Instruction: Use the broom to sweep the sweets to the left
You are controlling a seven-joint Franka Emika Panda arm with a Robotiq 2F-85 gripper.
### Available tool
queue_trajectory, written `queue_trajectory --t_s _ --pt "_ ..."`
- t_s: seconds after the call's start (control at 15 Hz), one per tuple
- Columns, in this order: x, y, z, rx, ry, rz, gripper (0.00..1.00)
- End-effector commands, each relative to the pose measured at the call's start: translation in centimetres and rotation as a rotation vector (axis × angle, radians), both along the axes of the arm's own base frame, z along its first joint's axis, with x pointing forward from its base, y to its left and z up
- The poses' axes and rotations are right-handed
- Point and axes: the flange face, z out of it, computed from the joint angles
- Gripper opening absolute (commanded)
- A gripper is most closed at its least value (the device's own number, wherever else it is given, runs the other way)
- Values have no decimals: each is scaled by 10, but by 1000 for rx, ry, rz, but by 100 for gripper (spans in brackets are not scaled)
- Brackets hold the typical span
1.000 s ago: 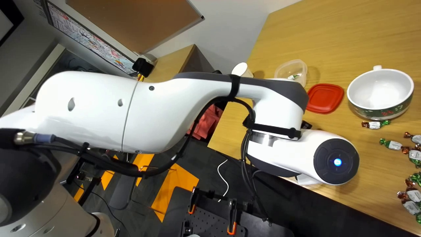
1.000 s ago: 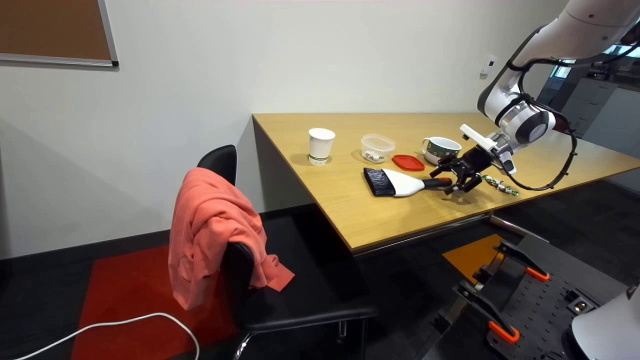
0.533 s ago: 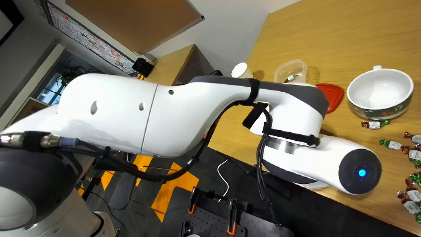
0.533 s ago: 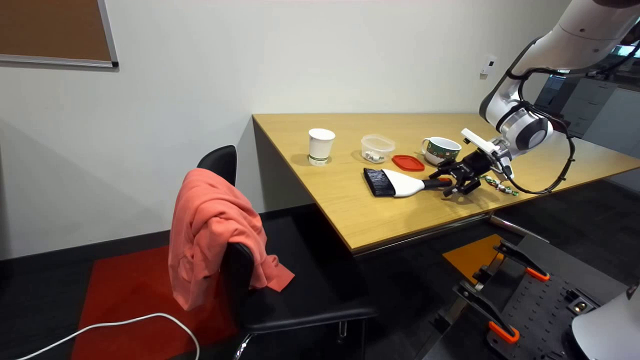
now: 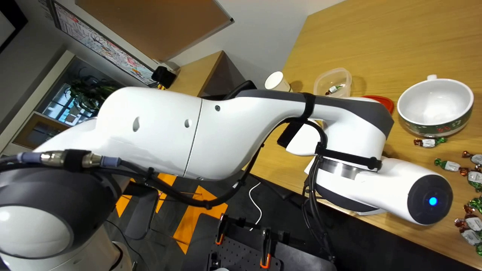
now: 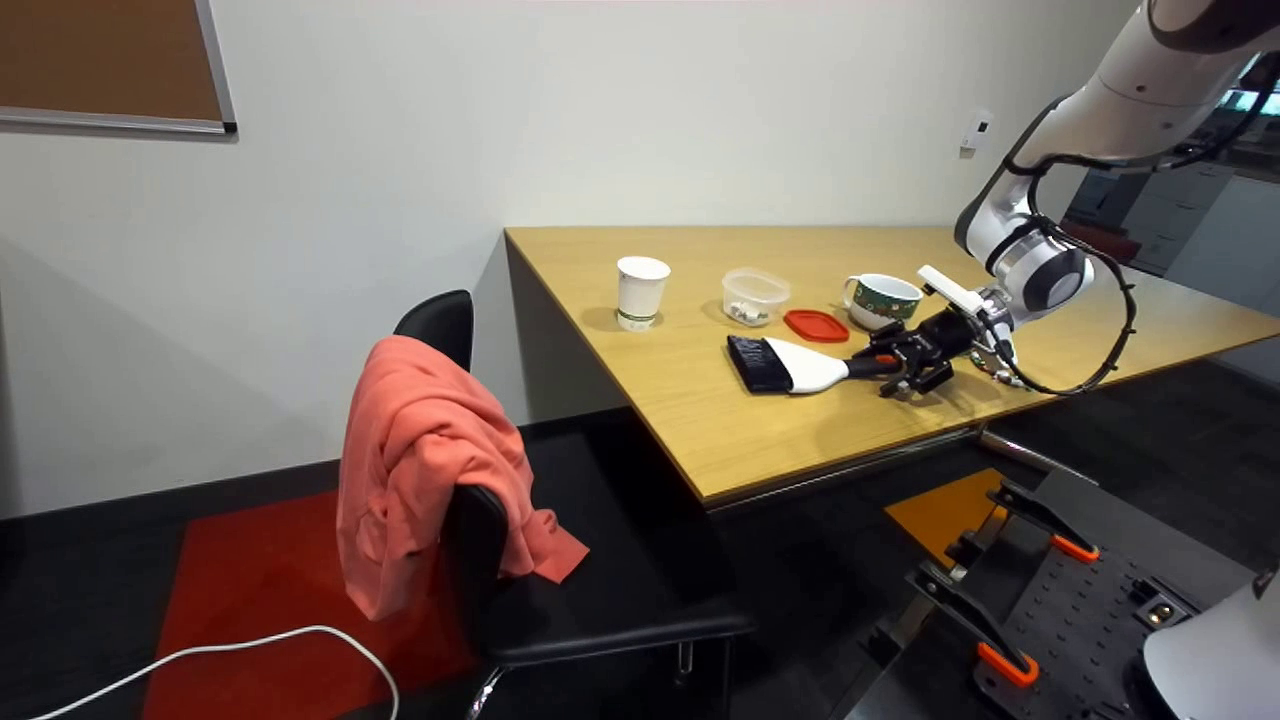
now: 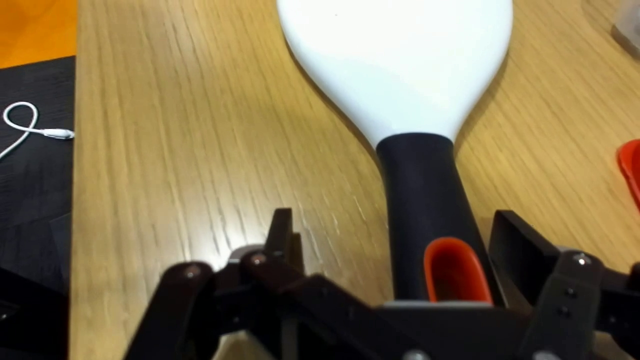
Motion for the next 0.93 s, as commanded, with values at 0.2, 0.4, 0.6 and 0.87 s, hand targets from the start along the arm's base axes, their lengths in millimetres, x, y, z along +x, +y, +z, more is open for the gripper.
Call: queue_trajectory --t_s 0.2,0.4,0.6,0.87 --pt "8 -7 -5 43 -35 -2 50" --pt "8 -8 -2 44 -41 5 27" --pt "9 -6 1 34 -44 15 15" --pt "2 2 23 -7 -80 36 15"
